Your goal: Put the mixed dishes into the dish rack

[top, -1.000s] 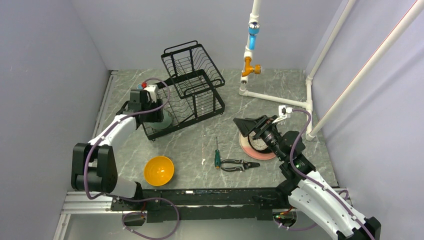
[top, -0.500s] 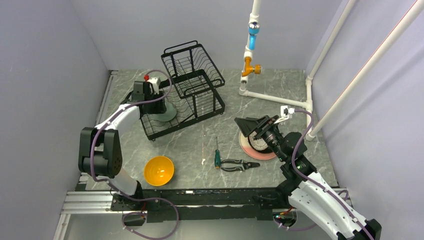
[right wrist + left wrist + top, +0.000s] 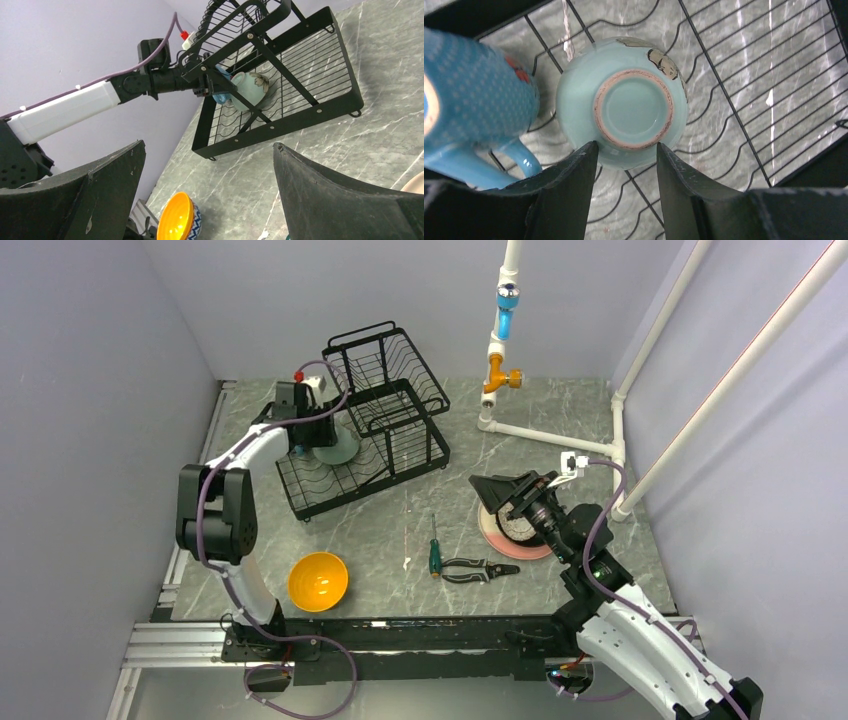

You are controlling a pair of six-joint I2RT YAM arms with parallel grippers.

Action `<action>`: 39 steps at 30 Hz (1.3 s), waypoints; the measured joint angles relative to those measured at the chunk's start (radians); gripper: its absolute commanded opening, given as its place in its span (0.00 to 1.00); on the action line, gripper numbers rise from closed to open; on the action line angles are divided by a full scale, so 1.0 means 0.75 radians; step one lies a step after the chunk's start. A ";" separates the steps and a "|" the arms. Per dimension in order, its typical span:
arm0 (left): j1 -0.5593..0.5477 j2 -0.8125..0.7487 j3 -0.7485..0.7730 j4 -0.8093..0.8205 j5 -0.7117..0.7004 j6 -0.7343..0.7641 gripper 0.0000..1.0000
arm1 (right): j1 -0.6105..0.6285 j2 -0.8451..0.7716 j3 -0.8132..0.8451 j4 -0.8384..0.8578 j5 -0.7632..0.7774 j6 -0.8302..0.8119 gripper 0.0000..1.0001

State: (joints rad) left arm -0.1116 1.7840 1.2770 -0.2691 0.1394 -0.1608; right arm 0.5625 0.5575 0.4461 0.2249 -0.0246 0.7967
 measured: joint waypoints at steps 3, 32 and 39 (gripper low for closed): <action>0.000 0.068 0.078 -0.003 -0.009 -0.003 0.51 | 0.000 0.010 0.000 -0.001 0.003 -0.003 1.00; 0.028 -0.013 -0.003 -0.046 -0.049 -0.061 0.74 | 0.000 0.074 0.048 -0.109 0.062 -0.095 1.00; 0.090 -0.486 -0.174 -0.036 -0.012 -0.087 0.88 | 0.000 0.082 0.110 -0.263 0.128 -0.161 1.00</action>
State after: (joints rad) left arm -0.0441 1.4197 1.1461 -0.2962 0.1303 -0.2260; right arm 0.5625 0.6193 0.5285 0.0273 0.0711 0.6762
